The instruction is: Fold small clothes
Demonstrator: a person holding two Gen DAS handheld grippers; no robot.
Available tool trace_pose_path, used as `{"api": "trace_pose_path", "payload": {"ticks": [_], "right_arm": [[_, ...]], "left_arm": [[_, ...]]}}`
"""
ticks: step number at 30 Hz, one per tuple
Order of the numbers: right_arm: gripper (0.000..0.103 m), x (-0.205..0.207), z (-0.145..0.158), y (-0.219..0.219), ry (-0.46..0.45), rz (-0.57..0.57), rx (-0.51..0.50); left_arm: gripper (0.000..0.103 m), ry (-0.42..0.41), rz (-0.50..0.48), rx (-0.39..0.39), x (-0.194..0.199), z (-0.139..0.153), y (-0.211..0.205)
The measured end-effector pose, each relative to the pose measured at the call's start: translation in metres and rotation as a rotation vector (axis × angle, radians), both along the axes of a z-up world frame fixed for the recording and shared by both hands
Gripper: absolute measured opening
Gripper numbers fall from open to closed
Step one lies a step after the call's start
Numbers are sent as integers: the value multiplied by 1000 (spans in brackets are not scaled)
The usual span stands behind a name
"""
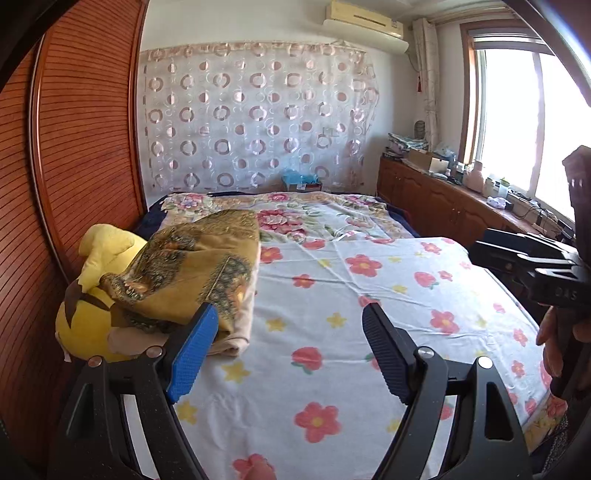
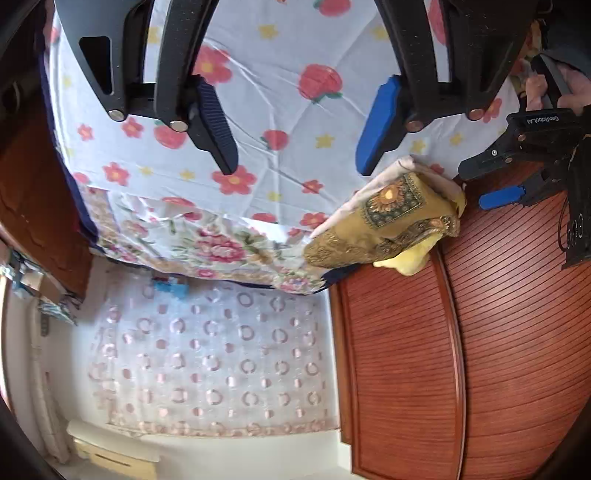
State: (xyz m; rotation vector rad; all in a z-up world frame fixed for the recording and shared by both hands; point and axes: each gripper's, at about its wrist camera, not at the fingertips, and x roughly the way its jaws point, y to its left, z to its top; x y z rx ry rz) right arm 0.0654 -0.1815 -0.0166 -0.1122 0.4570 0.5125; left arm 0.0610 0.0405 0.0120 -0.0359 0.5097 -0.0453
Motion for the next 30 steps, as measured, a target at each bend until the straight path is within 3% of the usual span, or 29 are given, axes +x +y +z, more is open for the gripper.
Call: {"api": "trace_pose_path", "payload": {"ticks": [10,15,22,30], "right_arm": [[75,-73,11,-35,-141,-198,52],[75,-90,5,-36,-150,-250,72],[75,-90,1,-12,-140,-265,83],[75,-85,10,-21,-134,-274,94]], "left_arm": [[81,-71,-27,-13,3,35,-33],[81,-103,-28,13,2,46,-46],[81,-115,-15,27,2,49,-49],[81,-115,-9,30,-1,47,-47]]}}
